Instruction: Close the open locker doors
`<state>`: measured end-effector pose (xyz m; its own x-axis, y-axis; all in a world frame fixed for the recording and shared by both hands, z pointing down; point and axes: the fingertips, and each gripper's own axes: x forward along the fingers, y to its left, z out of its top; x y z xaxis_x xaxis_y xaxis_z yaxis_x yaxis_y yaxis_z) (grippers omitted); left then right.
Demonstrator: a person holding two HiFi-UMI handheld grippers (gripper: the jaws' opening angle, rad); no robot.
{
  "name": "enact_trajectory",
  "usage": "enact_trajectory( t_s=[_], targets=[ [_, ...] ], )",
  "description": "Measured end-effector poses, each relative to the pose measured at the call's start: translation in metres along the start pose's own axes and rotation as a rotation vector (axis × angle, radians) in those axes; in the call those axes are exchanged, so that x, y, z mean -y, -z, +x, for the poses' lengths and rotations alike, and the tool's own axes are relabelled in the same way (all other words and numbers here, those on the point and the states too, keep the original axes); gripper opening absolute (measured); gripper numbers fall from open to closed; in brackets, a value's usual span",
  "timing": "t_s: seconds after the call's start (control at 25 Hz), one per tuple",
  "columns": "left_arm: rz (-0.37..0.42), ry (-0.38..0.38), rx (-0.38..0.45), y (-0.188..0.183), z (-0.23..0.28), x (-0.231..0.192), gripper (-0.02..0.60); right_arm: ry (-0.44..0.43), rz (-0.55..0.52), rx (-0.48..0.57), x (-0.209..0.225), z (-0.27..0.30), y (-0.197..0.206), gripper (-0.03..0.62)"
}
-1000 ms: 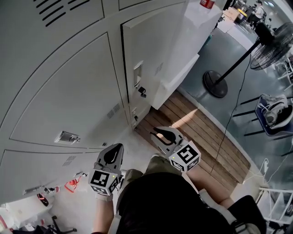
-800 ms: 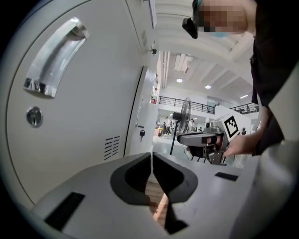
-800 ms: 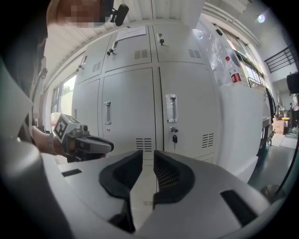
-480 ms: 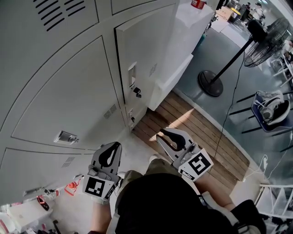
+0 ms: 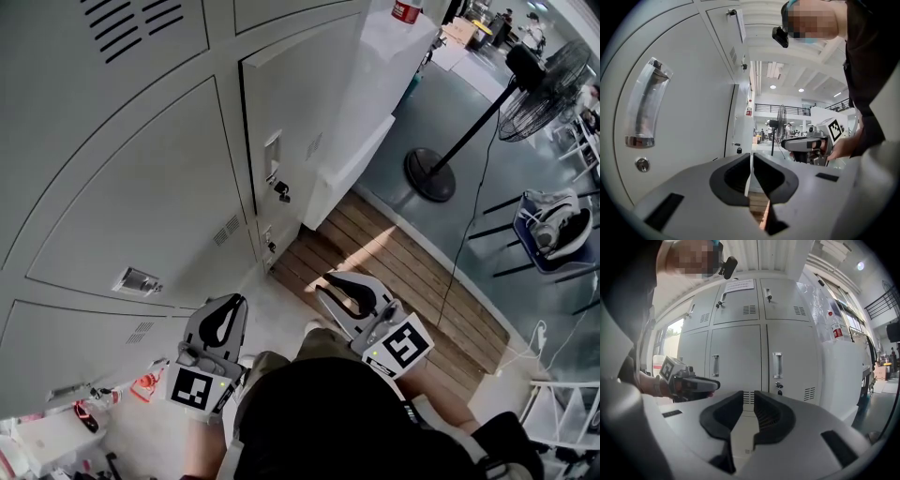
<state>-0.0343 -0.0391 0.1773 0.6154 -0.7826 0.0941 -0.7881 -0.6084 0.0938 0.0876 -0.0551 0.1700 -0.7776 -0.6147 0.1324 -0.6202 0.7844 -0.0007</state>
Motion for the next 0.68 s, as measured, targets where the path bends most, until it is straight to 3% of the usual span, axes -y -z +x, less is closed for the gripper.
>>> enact_trajectory(
  t_s=[0.68],
  targets=[
    [-0.008,-0.008,-0.009,0.0036,0.0056,-0.0060,0.011,-0.002,0.037,-0.005,0.0071,0.0057,0.0056,0.081]
  ],
)
